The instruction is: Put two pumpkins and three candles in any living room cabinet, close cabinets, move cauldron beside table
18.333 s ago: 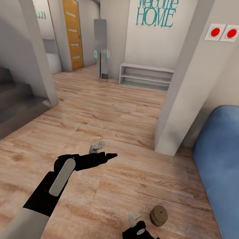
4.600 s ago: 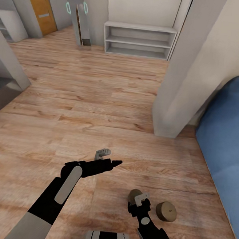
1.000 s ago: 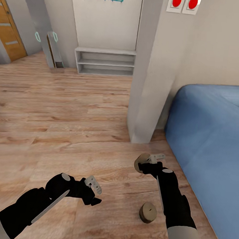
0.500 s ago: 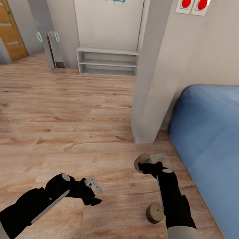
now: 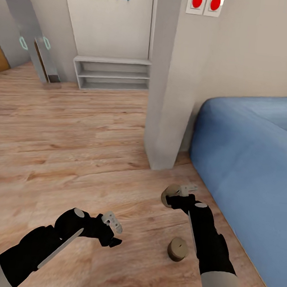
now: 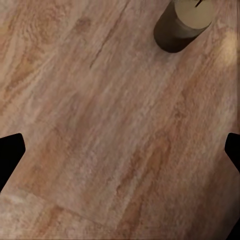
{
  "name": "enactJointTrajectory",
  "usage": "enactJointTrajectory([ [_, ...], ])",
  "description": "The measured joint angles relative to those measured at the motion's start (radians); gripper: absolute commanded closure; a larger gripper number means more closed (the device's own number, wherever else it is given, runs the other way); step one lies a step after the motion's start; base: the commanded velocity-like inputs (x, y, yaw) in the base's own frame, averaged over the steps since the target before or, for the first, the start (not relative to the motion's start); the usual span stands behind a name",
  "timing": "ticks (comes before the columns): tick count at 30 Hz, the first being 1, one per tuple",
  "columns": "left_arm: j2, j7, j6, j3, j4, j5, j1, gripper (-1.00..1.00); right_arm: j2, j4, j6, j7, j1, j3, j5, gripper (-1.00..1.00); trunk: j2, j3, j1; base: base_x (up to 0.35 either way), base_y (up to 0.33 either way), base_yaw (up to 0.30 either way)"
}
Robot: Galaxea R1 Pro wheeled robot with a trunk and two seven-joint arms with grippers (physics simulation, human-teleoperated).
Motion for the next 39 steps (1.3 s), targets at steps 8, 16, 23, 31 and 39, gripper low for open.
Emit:
enactJointTrajectory([
  [8,0.000,0.000,-0.001,0.000,0.000,0.000,0.000,-1.00,0.000,0.001,-0.001,0.000,0.000,0.000,0.000,1.00,0.000,0.000,0.000,0.000,0.000,-0.239],
  [16,-0.001,0.000,-0.003,0.000,0.000,0.000,0.000,-1.00,0.001,0.026,0.000,0.001,0.000,0.003,0.000,1.00,0.000,0.000,0.000,0.000,0.000,-0.264],
  [23,-0.002,-0.001,-0.004,0.000,0.000,0.001,0.001,-1.00,0.001,0.062,-0.001,0.019,0.000,0.009,0.001,1.00,0.000,0.000,0.000,0.000,0.004,-0.278],
  [31,-0.002,-0.002,-0.031,-0.002,0.000,0.003,0.002,-1.00,0.000,0.064,0.000,0.111,0.000,0.017,-0.002,1.00,0.000,0.000,0.000,0.007,0.171,-0.278],
  [39,-0.001,-0.002,-0.032,-0.042,0.000,0.000,0.002,-1.00,0.000,0.046,0.002,0.191,-0.001,0.018,-0.041,1.00,0.000,0.000,0.000,0.001,0.012,-0.156],
])
